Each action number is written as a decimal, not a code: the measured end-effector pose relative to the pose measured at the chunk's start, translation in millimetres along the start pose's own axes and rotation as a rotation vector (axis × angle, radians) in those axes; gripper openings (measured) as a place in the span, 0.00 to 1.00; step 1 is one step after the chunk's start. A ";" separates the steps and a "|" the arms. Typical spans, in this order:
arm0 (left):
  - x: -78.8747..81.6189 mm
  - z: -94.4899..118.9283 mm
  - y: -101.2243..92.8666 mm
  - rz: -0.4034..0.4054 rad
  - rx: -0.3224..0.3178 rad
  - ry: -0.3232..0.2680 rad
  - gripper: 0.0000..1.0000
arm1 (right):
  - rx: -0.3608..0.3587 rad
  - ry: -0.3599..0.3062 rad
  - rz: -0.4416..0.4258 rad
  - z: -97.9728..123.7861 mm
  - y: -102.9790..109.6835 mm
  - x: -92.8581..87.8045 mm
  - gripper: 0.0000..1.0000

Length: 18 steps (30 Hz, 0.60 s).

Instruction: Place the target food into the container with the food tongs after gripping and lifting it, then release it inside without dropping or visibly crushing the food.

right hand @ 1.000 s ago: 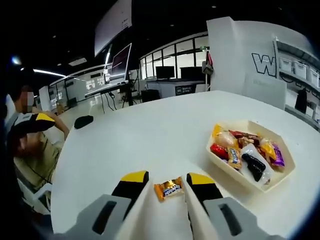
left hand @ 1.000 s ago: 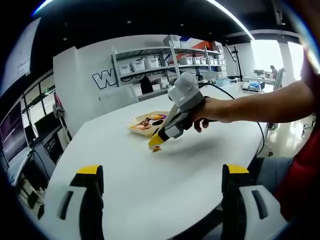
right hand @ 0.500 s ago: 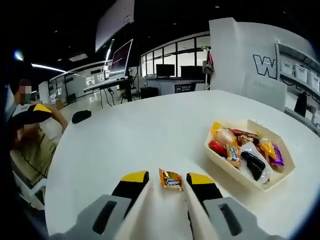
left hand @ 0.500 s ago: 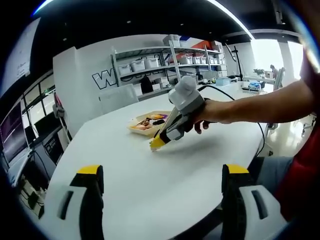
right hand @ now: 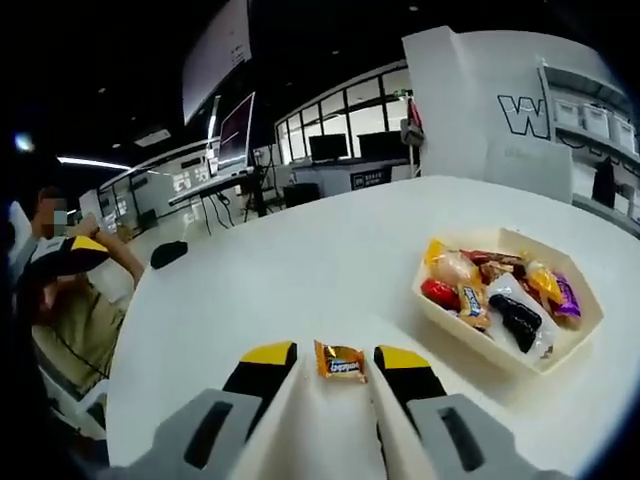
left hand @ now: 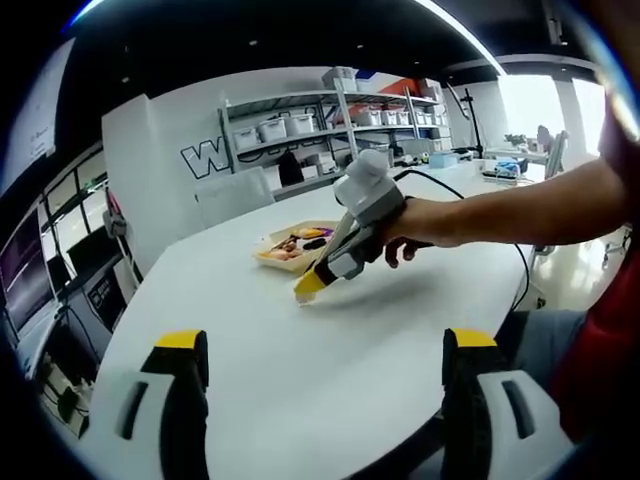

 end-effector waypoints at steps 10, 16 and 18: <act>-0.7 1.9 -1.6 -0.001 0.002 0.001 0.95 | -0.005 0.001 0.008 -0.8 -0.8 -0.1 0.25; -0.6 2.7 -0.6 -0.003 0.006 0.002 0.94 | -0.020 0.004 -0.015 -0.6 -2.2 -1.1 0.20; -0.5 2.5 -0.9 -0.004 0.006 0.001 0.94 | -0.031 0.005 -0.015 -0.6 -3.0 -1.5 0.18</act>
Point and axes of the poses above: the point that each gripper's makers call its tool centre point, and the gripper's own axes: z roughly backward along the fingers, y roughly to its left, x roughly out of its top, the point moved 9 cm from there along z, roughly backward along the fingers, and after that the axes turned 15 degrees about z, right-handed, at the moved point
